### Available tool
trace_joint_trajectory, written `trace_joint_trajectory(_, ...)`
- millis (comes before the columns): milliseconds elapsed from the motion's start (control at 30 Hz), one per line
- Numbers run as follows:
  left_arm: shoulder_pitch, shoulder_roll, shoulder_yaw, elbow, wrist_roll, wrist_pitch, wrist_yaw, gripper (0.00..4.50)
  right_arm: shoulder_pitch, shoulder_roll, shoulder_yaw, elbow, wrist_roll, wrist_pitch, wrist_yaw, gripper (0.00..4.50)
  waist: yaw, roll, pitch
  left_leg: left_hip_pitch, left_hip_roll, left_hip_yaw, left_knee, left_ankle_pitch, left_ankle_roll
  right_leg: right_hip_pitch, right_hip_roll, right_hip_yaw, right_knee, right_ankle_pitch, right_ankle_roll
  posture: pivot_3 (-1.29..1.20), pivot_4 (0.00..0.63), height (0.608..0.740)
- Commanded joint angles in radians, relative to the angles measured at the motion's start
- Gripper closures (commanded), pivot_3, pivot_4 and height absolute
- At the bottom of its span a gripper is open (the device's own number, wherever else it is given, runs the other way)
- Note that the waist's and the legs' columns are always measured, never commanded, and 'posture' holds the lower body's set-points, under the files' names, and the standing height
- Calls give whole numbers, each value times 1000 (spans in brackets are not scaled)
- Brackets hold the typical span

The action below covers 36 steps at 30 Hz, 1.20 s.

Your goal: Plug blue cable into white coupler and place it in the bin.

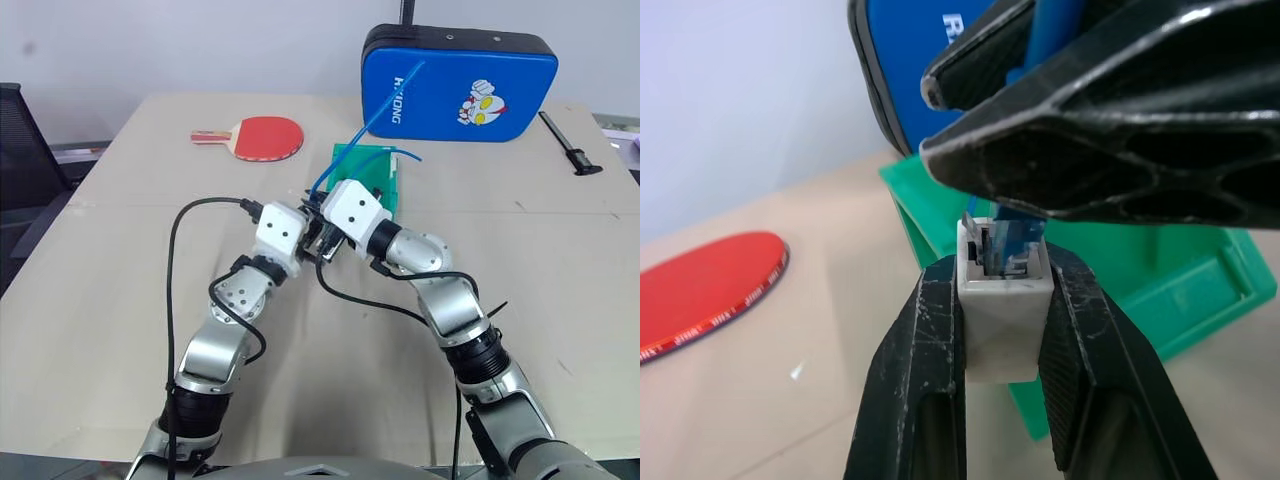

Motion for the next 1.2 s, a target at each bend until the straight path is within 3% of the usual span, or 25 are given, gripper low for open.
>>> trace_joint_trajectory(33,-52,-24,-22,-124,-8,-67,-10,4124,29,-27,82,55,-44,276,18,4500,0,0,0,0,0,0,0,0,0,0,0,0,0,0,0,0,150,681)
trace_joint_trajectory(167,-53,-28,-26,-125,-10,-67,-16,4124,35,-17,67,41,-38,309,-7,4500,2,0,0,-2,0,-3,0,0,0,0,0,-4,0,0,0,0,150,681)
trace_joint_trajectory(367,-36,-49,7,-107,-40,-42,-12,4124,38,99,-78,58,36,-79,-82,4500,0,0,0,-5,0,-5,1,0,0,-2,-1,-6,-1,0,0,0,150,681)
trace_joint_trajectory(567,-4,-42,28,-105,-66,-25,-32,4124,43,133,-137,66,114,-171,-67,4500,0,0,0,-6,0,-6,2,0,-1,-1,-1,-6,-1,0,0,0,150,681)
trace_joint_trajectory(600,1,-35,27,-109,-76,-19,-47,3075,40,126,-135,74,113,-178,-62,4500,1,0,0,-6,-1,-6,2,0,-1,-1,-1,-6,-1,0,0,0,150,681)
trace_joint_trajectory(667,6,-26,30,-114,-88,-10,-61,2366,30,117,-136,91,113,-186,-60,4500,2,0,0,-6,-1,-6,2,0,-1,-1,-1,-7,-1,0,0,0,150,681)
trace_joint_trajectory(800,6,-64,100,-141,-193,40,-58,281,-13,95,-159,136,137,-187,-35,4500,-4,0,0,-6,0,-6,6,0,-1,-1,-1,-6,1,0,0,0,150,681)
trace_joint_trajectory(833,6,-68,119,-158,-229,61,-65,48,-35,88,-171,163,144,-188,-26,4500,-4,0,0,-6,0,-7,6,0,-1,-1,0,-6,2,0,0,0,150,681)
trace_joint_trajectory(933,0,-41,161,-203,-292,137,-88,48,-116,72,-224,255,171,-190,-13,4500,-5,0,0,-6,0,-7,8,0,-1,-2,0,-7,5,0,0,0,150,681)
trace_joint_trajectory(1067,-76,65,282,-307,-472,430,-117,48,-286,30,-337,451,274,-52,28,4500,-3,0,1,-6,0,-8,11,0,0,-2,0,-7,9,0,0,0,150,681)
trace_joint_trajectory(1200,-153,156,340,-353,-564,592,-117,48,-388,-2,-359,631,282,-1,69,4500,-1,0,1,-6,-1,-10,12,0,-1,-1,0,-7,11,0,-1,0,150,681)
